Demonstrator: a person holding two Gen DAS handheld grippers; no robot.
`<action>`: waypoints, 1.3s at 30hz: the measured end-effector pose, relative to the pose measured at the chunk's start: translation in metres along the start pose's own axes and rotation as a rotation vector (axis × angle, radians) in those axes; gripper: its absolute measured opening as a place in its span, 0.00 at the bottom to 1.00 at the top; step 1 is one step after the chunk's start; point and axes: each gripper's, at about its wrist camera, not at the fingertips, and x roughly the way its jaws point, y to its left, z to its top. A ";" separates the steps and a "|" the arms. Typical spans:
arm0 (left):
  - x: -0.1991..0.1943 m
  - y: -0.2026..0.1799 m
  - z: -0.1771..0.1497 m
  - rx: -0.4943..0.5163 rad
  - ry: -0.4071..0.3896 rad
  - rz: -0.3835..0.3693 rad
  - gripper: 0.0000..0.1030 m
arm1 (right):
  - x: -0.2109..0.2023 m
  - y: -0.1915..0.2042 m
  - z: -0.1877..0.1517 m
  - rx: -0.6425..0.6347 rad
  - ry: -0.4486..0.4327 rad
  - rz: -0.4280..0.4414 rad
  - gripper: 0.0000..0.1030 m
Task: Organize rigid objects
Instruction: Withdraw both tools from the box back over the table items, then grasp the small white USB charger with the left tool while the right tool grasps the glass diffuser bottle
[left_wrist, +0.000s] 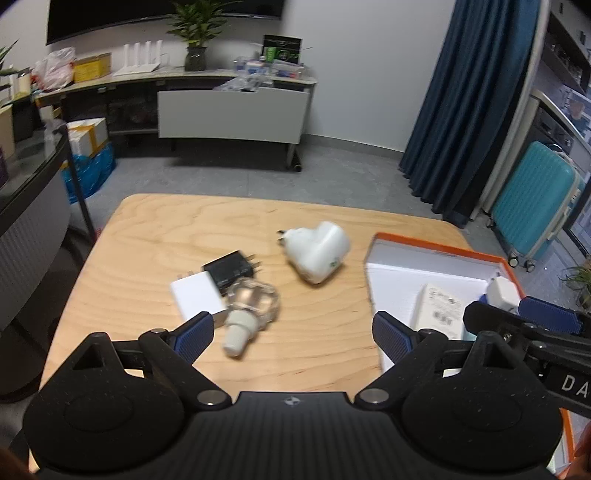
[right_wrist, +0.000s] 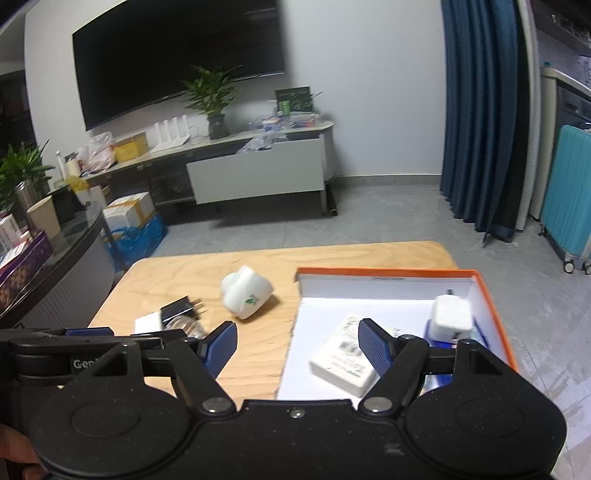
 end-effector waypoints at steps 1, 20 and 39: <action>-0.001 0.004 -0.001 -0.004 0.000 0.004 0.92 | 0.002 0.003 0.000 -0.005 0.003 0.005 0.83; 0.038 0.085 -0.014 -0.117 0.052 0.126 0.98 | 0.018 0.021 -0.023 -0.023 0.056 0.073 0.83; 0.070 0.094 -0.002 -0.092 0.015 0.184 0.98 | 0.034 0.022 -0.029 -0.022 0.079 0.097 0.83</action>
